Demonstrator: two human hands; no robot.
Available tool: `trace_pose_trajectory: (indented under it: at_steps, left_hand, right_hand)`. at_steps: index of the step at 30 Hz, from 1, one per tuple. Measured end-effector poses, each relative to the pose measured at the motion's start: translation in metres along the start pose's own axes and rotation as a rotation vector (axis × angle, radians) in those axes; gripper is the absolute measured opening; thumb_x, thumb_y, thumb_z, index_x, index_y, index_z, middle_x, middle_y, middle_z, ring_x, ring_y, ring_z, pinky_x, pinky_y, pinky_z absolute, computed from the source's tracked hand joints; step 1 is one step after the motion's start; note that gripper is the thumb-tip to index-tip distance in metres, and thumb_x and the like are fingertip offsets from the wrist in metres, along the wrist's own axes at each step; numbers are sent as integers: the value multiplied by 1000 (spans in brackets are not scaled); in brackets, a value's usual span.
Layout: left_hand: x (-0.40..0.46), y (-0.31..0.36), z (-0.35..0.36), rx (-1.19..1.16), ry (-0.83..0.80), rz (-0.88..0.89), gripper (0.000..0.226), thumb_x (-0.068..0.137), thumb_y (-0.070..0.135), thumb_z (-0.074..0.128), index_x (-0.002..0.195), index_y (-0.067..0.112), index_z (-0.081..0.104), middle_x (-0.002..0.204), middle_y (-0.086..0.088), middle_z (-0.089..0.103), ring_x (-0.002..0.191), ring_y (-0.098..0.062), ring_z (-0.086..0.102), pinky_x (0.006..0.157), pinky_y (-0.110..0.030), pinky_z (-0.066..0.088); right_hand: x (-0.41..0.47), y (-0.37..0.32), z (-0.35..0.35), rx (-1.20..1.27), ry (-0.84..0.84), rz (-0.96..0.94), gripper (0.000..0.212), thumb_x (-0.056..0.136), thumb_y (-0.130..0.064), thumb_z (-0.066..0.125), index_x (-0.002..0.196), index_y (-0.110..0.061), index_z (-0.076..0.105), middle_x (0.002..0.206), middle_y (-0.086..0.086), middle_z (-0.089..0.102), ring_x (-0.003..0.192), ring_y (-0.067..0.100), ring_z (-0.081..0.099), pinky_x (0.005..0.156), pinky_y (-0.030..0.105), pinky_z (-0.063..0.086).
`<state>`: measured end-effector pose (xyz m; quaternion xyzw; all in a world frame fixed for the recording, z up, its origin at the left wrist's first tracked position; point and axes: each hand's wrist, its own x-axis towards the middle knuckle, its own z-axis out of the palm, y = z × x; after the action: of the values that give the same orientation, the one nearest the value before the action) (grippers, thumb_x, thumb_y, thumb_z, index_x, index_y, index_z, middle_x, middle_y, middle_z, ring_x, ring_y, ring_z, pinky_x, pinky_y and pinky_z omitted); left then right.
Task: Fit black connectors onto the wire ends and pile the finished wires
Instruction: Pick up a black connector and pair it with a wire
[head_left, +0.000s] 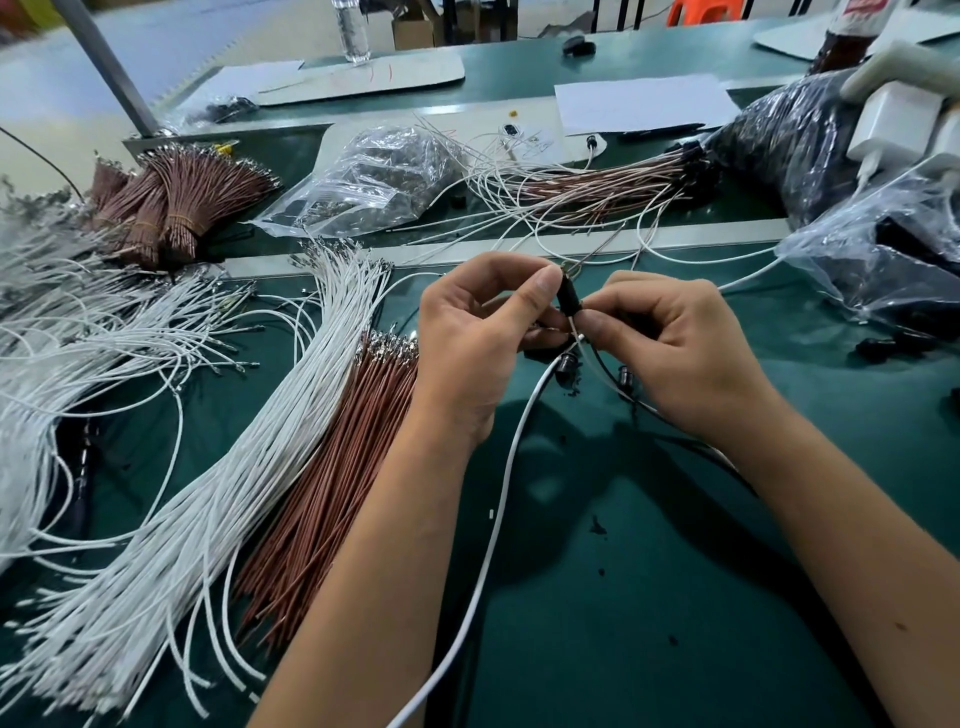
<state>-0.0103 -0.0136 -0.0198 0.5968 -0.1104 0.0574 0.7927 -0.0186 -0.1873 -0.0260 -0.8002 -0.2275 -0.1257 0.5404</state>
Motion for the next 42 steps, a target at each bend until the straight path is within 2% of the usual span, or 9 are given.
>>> trace_pose_trajectory:
  at_steps: [3, 6, 11, 15, 21, 26, 30, 33, 42]
  left_hand:
    - [0, 0, 0, 1, 1, -25, 11, 92, 1, 69, 87, 10, 70, 77, -8, 70, 62, -17, 64, 58, -28, 56]
    - [0, 1, -1, -3, -22, -48, 9, 93, 1, 68, 90, 8, 72, 77, -10, 70, 63, -16, 64, 59, -26, 56]
    - [0, 0, 0, 14, 7, -29, 10, 92, -2, 68, 85, 5, 72, 72, -9, 70, 61, -16, 65, 59, -28, 57]
    - [0, 0, 0, 34, 5, -13, 5, 92, -1, 68, 88, -2, 71, 71, -9, 69, 59, -14, 66, 58, -27, 57]
    - [-1, -2, 1, 72, 55, 19, 8, 92, 1, 70, 83, 3, 71, 70, -7, 72, 58, -18, 69, 57, -28, 58]
    - [-2, -3, 4, 57, 78, 14, 9, 91, 1, 71, 82, 4, 71, 68, -7, 71, 56, -16, 68, 57, -28, 58]
    - [-3, 0, 6, -13, 53, -48, 9, 91, 1, 69, 82, 2, 70, 69, -9, 70, 56, -15, 65, 55, -25, 55]
    - [-2, 3, 2, -47, 15, -110, 13, 92, 2, 69, 80, 7, 70, 70, -9, 70, 58, -16, 65, 56, -26, 55]
    - [-1, -1, 1, 89, 59, 20, 12, 90, 3, 72, 79, 4, 68, 68, -13, 68, 57, -21, 64, 60, -41, 61]
  right_hand:
    - [0, -1, 0, -63, -12, -21, 19, 97, -7, 70, 91, -25, 75, 76, -7, 63, 68, 2, 54, 66, 16, 39]
    - [0, -3, 0, -81, -12, -24, 24, 96, -6, 70, 89, -29, 72, 76, -3, 63, 69, 3, 54, 67, 20, 40]
    - [-1, -4, 0, -66, -33, 13, 24, 97, -8, 69, 87, -29, 73, 72, -8, 62, 68, 5, 53, 65, 23, 40]
    - [-1, -4, 1, -24, -38, 29, 19, 96, -13, 71, 83, -26, 75, 71, -6, 62, 65, 20, 52, 62, 34, 41]
    - [-1, -2, -1, 51, -19, 50, 19, 95, -15, 73, 84, -30, 76, 70, -16, 66, 67, 1, 54, 65, 19, 42]
    - [-1, 1, 0, 85, -35, 67, 14, 95, -21, 74, 85, -31, 78, 72, -10, 69, 69, 5, 56, 65, 23, 44]
    - [-2, 2, -3, 175, -69, 108, 13, 93, -18, 74, 84, -27, 79, 72, -11, 70, 69, 1, 57, 67, 14, 43]
    - [-1, 1, -5, 228, -87, 117, 15, 93, -15, 72, 84, -25, 79, 74, -10, 70, 71, 1, 59, 70, 12, 44]
    - [-3, 2, -5, 209, -122, 160, 10, 93, -19, 72, 88, -21, 80, 74, -12, 72, 68, -3, 59, 68, 8, 43]
